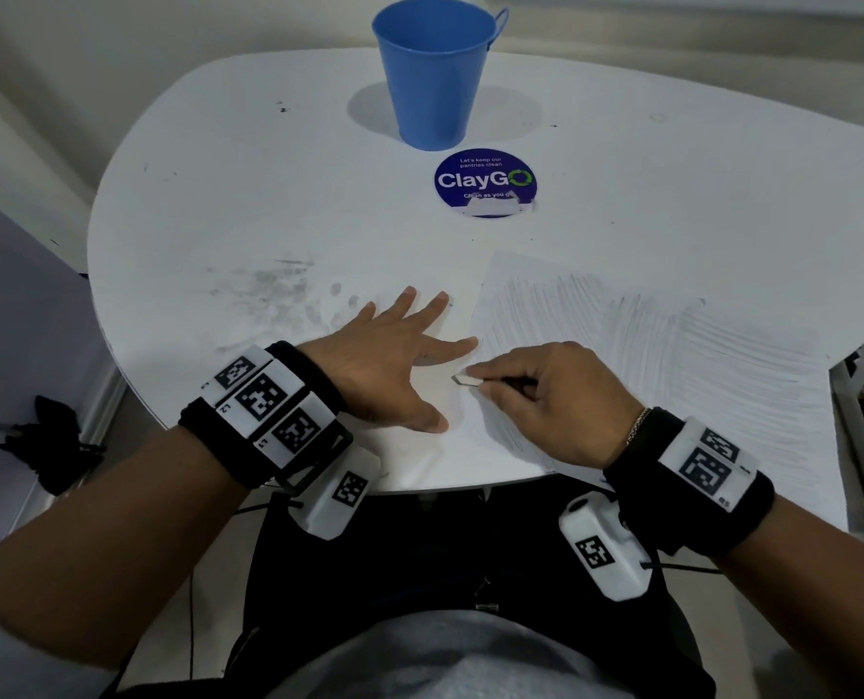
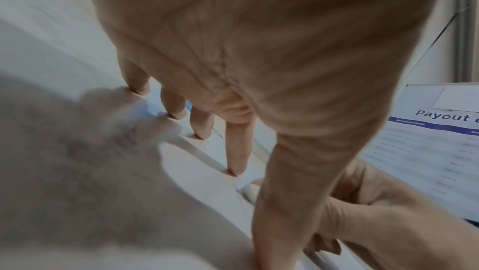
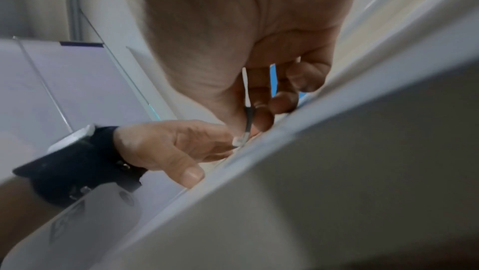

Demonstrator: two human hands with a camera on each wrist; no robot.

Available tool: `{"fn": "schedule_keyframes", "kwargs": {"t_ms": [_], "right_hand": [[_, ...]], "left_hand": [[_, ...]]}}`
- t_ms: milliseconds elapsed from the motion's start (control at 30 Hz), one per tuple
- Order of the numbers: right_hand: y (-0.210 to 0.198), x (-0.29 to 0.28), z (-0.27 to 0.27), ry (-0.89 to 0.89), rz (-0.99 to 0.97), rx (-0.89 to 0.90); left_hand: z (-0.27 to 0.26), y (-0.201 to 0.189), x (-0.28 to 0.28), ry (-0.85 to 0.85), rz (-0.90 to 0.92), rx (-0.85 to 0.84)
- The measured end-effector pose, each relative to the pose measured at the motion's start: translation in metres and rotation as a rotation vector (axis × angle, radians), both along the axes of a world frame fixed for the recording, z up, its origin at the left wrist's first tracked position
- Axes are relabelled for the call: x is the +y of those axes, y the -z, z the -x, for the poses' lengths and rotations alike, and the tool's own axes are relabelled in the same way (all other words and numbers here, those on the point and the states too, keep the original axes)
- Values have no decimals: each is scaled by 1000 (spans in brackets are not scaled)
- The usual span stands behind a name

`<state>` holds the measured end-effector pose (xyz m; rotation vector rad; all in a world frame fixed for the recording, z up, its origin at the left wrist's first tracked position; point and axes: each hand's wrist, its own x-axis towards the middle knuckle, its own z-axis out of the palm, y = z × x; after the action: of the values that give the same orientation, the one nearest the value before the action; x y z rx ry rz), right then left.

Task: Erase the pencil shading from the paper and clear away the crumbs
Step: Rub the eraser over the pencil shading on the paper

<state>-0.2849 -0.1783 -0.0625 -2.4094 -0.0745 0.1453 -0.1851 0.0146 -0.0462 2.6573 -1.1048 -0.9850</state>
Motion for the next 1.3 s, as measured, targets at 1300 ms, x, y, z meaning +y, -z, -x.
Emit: {"fn": "schedule_keyframes", "kwargs": {"t_ms": [1300], "right_hand": [[-5, -7, 8, -48, 72, 31]], "left_hand": [[-2, -1, -6, 23, -32, 2]]}}
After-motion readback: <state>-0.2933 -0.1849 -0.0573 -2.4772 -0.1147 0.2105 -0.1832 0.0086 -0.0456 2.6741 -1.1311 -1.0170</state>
